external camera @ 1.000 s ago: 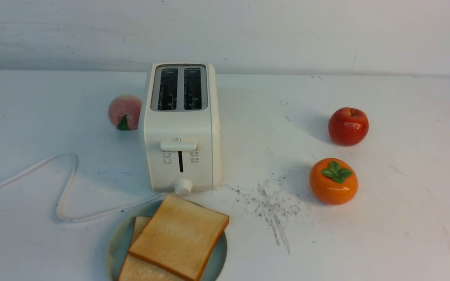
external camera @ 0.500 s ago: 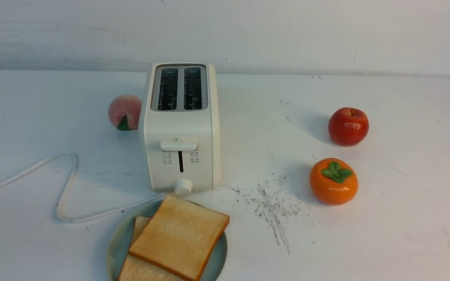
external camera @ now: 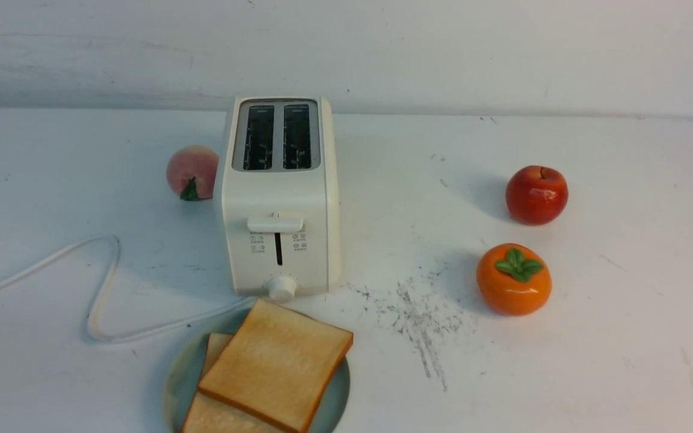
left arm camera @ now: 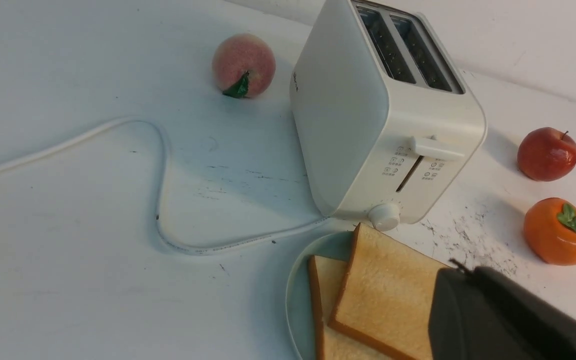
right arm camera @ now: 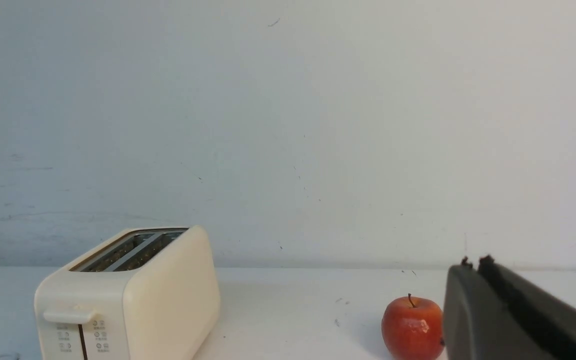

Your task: Take toasted bread from bread machine on white table place on plate.

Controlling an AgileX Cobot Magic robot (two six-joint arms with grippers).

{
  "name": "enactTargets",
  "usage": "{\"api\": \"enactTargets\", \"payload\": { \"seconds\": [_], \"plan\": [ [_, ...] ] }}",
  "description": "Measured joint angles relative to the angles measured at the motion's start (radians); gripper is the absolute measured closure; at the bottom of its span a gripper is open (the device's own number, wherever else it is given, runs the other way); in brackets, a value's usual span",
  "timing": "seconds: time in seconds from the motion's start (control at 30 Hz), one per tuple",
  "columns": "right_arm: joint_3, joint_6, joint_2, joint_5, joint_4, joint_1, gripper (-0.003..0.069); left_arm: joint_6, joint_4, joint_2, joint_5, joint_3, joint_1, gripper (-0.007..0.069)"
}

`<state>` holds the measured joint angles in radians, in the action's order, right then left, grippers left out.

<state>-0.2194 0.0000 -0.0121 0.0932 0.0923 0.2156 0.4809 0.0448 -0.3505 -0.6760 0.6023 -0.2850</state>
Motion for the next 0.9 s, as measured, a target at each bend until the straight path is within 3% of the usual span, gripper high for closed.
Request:
{"api": "enactTargets", "payload": {
  "seconds": [0.37, 0.47, 0.73, 0.9],
  "plan": [
    [0.0, 0.0, 0.0, 0.0, 0.0, 0.0, 0.0642, 0.0, 0.002, 0.002, -0.004, -0.006, 0.0, 0.0627],
    [0.0, 0.0, 0.0, 0.0, 0.0, 0.0, 0.0637, -0.015, 0.002, 0.041, 0.066, -0.055, 0.025, 0.0624],
    [0.0, 0.0, 0.0, 0.0, 0.0, 0.0, 0.0626, -0.075, -0.045, 0.257, 0.432, -0.426, 0.199, 0.0621],
    [0.0, 0.0, 0.0, 0.0, 0.0, 0.0, 0.0621, -0.08, -0.045, 0.35, 0.445, -0.619, 0.219, 0.0617]
  ]
}}
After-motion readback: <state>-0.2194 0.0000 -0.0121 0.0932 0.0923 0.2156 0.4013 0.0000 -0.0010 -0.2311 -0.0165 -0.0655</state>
